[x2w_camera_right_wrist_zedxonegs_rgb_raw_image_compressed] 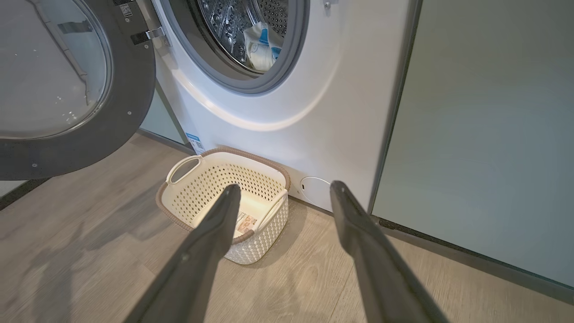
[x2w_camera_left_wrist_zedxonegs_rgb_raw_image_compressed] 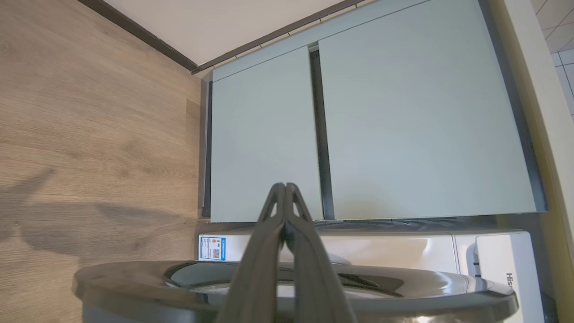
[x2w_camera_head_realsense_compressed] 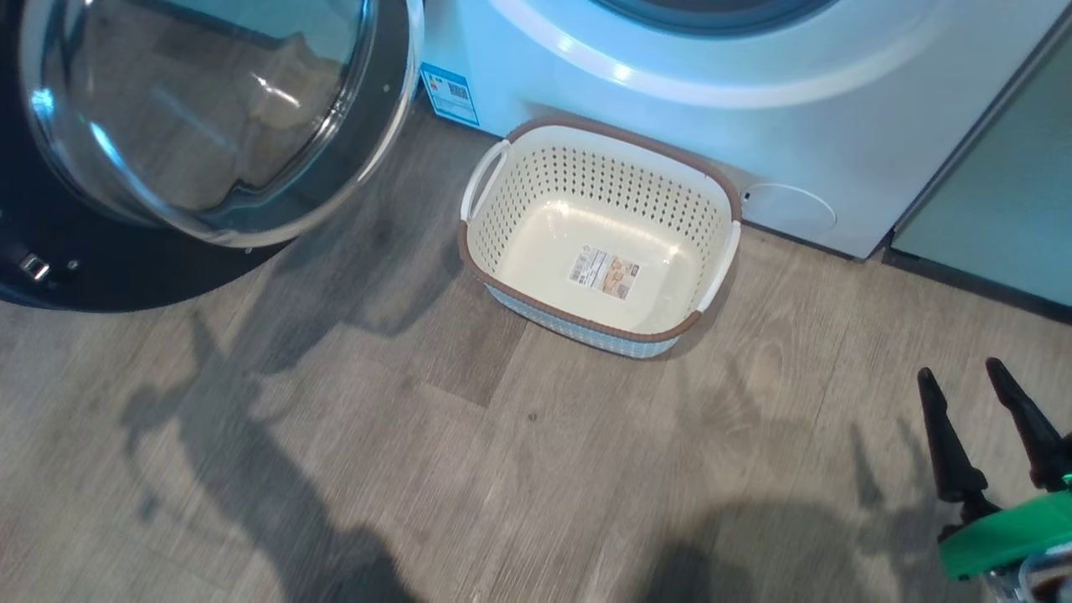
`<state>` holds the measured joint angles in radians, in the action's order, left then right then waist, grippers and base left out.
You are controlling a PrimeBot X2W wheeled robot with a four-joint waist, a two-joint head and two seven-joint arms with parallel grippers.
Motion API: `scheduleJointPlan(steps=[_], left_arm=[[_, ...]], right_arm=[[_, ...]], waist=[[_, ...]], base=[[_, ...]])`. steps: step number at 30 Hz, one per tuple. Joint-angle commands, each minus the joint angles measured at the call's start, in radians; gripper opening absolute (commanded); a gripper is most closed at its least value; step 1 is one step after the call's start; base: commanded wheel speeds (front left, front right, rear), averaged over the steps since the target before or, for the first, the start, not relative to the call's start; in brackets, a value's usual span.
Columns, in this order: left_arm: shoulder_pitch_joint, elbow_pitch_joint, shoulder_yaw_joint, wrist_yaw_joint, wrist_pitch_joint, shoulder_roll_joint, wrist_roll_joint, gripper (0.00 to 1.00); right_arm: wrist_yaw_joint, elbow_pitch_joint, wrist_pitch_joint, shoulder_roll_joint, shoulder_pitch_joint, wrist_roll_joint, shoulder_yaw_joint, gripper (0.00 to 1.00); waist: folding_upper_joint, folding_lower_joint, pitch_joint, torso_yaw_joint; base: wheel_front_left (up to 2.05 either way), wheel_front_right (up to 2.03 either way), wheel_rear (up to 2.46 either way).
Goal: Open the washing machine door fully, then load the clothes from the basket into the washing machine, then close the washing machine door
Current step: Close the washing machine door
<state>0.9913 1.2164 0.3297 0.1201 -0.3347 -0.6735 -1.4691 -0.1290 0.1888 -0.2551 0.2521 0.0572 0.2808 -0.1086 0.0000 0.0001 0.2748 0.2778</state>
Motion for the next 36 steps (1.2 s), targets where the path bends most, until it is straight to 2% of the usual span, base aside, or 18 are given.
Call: scheduleJointPlan(steps=[1,9,22,36], left_arm=[[0.026,-0.023,0.008,0.004,-0.009,-0.084,0.007,0.0],[0.052,-0.024,-0.01,0.008,-0.025,-0.082,0.018,0.0],[0.088,-0.046,-0.074,0.01,-0.102,-0.044,0.055,0.0],[0.07,-0.112,-0.16,0.01,-0.209,0.042,0.09,0.0]], right_arm=[[-0.002,-0.033,-0.007,0.031,0.032,-0.006,-0.02,1.0],[-0.002,-0.036,-0.007,0.044,0.041,-0.006,-0.021,1.0],[-0.002,-0.031,-0.007,0.039,0.053,-0.008,-0.015,1.0],[-0.002,-0.012,-0.007,-0.002,0.035,-0.004,-0.02,1.0]], waist=[[0.0,-0.0001,0.008,-0.003],[0.0,-0.0001,0.034,-0.015],[0.0,-0.0001,0.039,-0.022],[0.0,-0.0001,-0.045,-0.014]], base=[[0.0,0.0,0.0],[0.0,0.0,0.0],[0.0,0.0,0.0],[0.0,0.0,0.0]])
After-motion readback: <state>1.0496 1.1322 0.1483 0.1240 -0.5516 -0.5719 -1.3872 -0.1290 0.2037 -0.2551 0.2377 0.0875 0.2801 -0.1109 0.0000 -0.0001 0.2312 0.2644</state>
